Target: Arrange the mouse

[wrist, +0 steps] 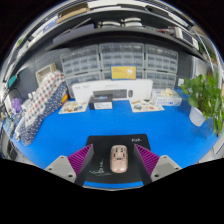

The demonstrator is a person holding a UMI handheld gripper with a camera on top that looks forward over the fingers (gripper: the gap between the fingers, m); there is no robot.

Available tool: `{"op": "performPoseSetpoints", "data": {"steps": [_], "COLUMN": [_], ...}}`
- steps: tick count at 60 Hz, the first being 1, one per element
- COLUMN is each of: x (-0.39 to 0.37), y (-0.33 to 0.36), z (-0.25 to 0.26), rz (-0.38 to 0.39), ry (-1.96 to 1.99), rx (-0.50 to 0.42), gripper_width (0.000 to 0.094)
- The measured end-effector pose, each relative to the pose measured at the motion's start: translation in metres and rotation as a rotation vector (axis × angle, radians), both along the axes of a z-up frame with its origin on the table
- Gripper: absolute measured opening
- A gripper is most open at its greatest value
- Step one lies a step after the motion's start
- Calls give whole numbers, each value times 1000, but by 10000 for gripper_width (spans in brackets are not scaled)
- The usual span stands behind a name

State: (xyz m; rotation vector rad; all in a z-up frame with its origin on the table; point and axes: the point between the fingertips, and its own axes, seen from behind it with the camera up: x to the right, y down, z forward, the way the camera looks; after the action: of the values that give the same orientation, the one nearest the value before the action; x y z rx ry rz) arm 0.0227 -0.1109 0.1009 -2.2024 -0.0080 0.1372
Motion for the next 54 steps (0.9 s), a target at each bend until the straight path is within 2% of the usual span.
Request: {"op": "performPoseSetpoints", "data": {"steps": [9, 19, 36, 54], "x": [-15, -13, -4, 0], "y": [-39, -78, -132, -158], "z": [59, 94, 107, 105], "rz": [49, 60, 60, 58], "ry": [28, 10, -8, -8], "rx": [71, 112, 133, 132], "gripper_width": [811, 810, 808, 809]}}
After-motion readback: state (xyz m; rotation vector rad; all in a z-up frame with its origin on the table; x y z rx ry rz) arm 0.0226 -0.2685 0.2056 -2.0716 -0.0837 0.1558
